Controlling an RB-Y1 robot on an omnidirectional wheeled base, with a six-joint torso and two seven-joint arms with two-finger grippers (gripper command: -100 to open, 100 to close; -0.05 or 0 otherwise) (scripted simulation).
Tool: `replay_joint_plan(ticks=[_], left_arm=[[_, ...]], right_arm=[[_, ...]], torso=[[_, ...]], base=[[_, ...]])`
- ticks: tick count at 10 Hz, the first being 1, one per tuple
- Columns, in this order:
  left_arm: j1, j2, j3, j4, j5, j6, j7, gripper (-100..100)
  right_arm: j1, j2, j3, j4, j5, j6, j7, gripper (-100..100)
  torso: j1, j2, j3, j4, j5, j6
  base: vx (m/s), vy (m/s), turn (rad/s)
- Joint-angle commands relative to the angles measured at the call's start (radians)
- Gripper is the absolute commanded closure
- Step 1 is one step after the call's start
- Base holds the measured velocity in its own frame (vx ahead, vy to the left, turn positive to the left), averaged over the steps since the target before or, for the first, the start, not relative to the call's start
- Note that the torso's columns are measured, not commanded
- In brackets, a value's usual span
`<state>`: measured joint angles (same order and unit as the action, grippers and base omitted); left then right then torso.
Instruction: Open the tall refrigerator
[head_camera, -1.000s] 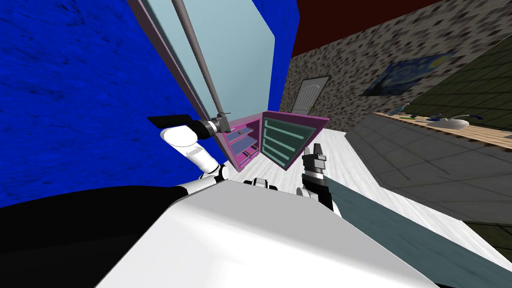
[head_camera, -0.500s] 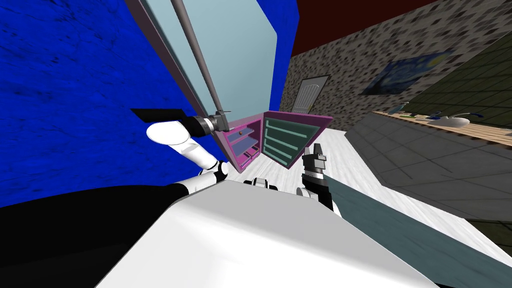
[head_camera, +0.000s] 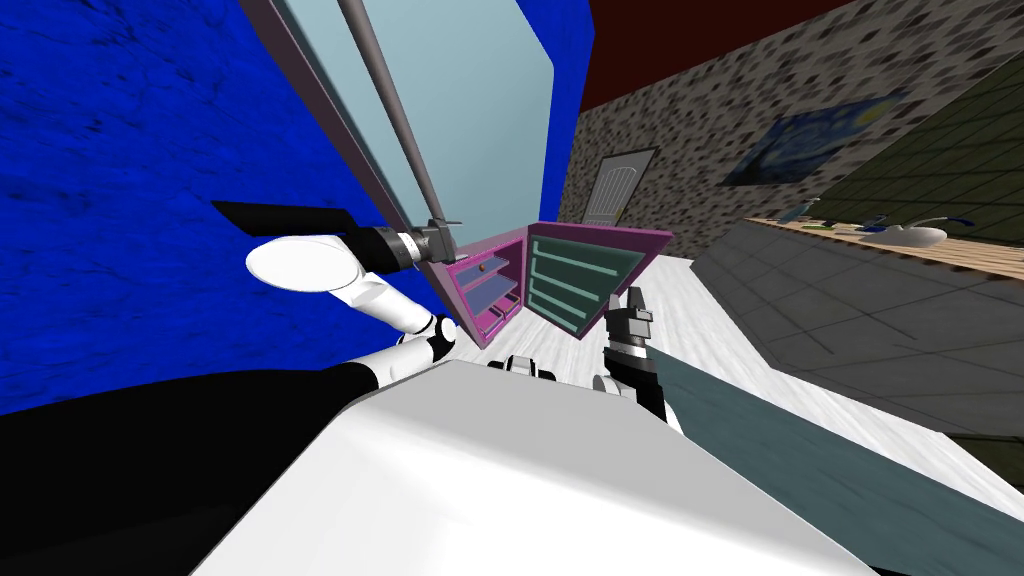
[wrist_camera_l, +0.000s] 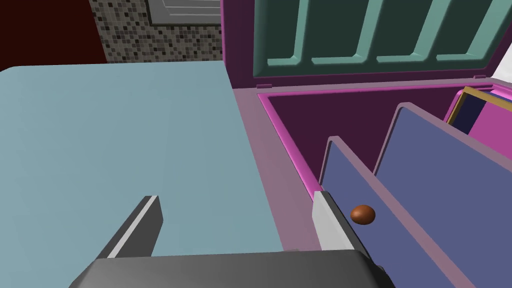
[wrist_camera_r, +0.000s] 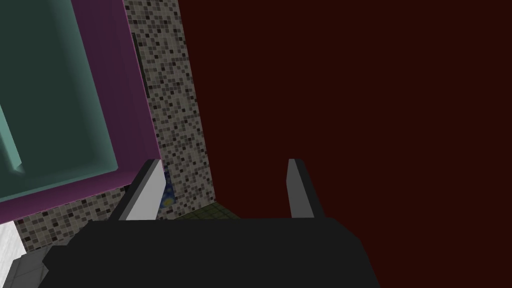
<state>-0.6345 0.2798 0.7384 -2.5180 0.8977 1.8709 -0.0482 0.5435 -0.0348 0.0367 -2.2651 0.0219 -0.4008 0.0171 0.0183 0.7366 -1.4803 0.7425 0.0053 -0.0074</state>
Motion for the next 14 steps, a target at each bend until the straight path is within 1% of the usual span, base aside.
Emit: replay_joint_plan(ticks=[1, 2, 3, 4, 5, 6, 7, 9, 10, 11, 12, 14], left_arm=[[-0.010, 0.004, 0.002, -0.016, 0.005, 0.028, 0.004, -100], [-0.027, 0.017, -0.003, -0.020, 0.008, 0.059, 0.009, -100], [-0.018, 0.010, -0.004, -0.020, 0.009, 0.049, 0.006, -100], [-0.020, 0.011, -0.005, -0.021, 0.010, 0.053, 0.007, 100], [-0.015, 0.023, 0.011, -0.026, 0.006, 0.059, 0.010, 100], [-0.011, 0.037, 0.027, -0.030, 0.001, 0.065, 0.013, 100], [-0.011, 0.037, 0.027, -0.030, 0.001, 0.065, 0.013, 100], [-0.003, 0.064, 0.060, -0.038, -0.008, 0.076, 0.020, 100], [-0.003, 0.064, 0.060, -0.038, -0.008, 0.076, 0.020, 100], [0.001, 0.077, 0.076, -0.042, -0.013, 0.082, 0.023, 100], [0.005, 0.091, 0.092, -0.045, -0.018, 0.087, 0.027, 100], [0.012, 0.118, 0.125, -0.053, -0.027, 0.098, 0.033, 100]], right_arm=[[0.000, 0.000, 0.000, 0.000, 0.000, 0.000, 0.000, 0], [0.000, 0.000, 0.000, 0.000, 0.000, 0.000, 0.000, 0], [0.000, 0.000, 0.000, 0.000, 0.000, 0.000, 0.000, 0], [0.000, 0.000, 0.000, 0.000, 0.000, 0.000, 0.000, 0], [0.000, 0.000, 0.000, 0.000, 0.000, 0.000, 0.000, 0], [0.000, 0.000, 0.000, 0.000, 0.000, 0.000, 0.000, 0], [0.000, 0.001, 0.000, 0.000, 0.000, 0.000, 0.000, 0], [0.000, 0.001, 0.001, 0.000, 0.000, 0.000, 0.000, 0], [0.000, 0.001, 0.001, 0.000, 0.000, 0.000, 0.000, 0], [0.000, 0.001, 0.001, 0.000, 0.000, 0.000, 0.000, 0], [0.000, 0.001, 0.000, 0.000, 0.000, 0.000, 0.000, 0], [0.000, 0.001, 0.001, 0.000, 0.000, 0.000, 0.000, 0]], torso=[[0.000, 0.001, 0.001, 0.000, 0.000, -0.001], [-0.003, 0.001, 0.001, -0.001, -0.001, 0.002], [-0.012, -0.004, -0.001, -0.004, -0.003, 0.005], [-0.015, -0.005, -0.001, -0.007, -0.005, 0.007], [-0.015, -0.004, -0.001, -0.006, -0.005, 0.009], [-0.022, -0.002, -0.001, -0.002, -0.008, 0.007], [-0.029, -0.001, 0.001, -0.003, -0.010, 0.007], [-0.023, 0.000, 0.003, -0.005, -0.007, 0.007], [-0.022, 0.001, 0.004, -0.005, -0.006, 0.007], [-0.015, 0.003, 0.005, -0.004, -0.005, 0.008], [-0.014, 0.004, 0.006, -0.004, -0.004, 0.007], [-0.023, 0.000, 0.003, -0.005, -0.007, 0.008]], base=[[0.005, -0.009, -0.022], [0.084, -0.083, -0.063], [0.050, -0.048, 0.006], [-0.008, -0.009, 0.014], [-0.019, -0.138, 0.072], [0.016, -0.274, 0.132], [0.038, -0.278, 0.060], [0.057, -0.344, 0.101], [0.022, -0.298, 0.048], [-0.015, -0.280, 0.071], [-0.004, -0.378, 0.136], [0.056, -0.415, 0.131]])
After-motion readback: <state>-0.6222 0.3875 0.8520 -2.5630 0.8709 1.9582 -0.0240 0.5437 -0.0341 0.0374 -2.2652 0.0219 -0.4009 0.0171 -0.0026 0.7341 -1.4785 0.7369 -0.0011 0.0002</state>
